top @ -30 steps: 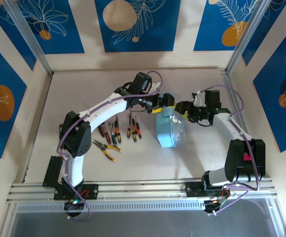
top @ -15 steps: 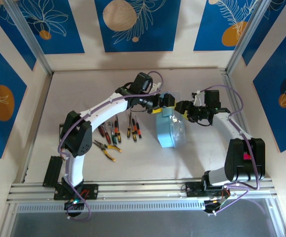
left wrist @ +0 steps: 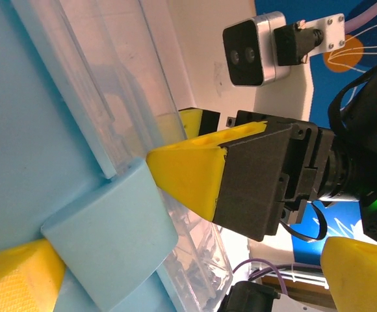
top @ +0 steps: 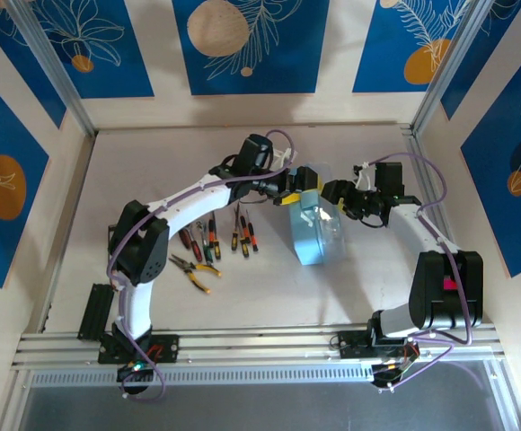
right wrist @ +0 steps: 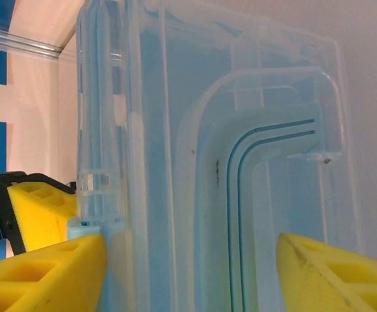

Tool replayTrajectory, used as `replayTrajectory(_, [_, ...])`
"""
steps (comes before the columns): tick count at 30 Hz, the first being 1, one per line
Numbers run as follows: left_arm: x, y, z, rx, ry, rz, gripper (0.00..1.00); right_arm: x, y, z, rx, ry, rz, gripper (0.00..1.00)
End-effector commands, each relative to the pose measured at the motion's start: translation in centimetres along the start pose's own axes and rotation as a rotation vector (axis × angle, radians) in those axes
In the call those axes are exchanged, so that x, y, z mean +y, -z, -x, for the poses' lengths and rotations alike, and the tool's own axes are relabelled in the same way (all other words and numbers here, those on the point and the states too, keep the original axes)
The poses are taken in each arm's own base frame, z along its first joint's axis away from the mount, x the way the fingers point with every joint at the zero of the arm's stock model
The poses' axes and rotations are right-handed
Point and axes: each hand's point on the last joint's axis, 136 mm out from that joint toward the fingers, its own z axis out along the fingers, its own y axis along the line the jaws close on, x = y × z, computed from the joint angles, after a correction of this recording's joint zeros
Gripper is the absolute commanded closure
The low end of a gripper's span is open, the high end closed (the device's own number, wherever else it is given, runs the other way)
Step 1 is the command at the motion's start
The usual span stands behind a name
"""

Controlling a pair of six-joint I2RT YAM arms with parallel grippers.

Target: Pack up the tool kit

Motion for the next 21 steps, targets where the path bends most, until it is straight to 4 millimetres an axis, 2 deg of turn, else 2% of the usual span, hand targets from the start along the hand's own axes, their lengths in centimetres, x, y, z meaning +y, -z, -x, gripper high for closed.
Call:
replayTrajectory(1, [-2.26, -1.35, -1.33, 0.037, -0.066, -0.123, 0.0, 0.2, -1.08, -2.31, 0.101, -0.052, 0.015, 0.32])
replayTrajectory(21, [-2.06, -0.52, -0.83, -0.009, -0.057, -0.188, 0.0, -0.52, -0.32, -2.11, 0.083, -0.11, -0.015, 0.32])
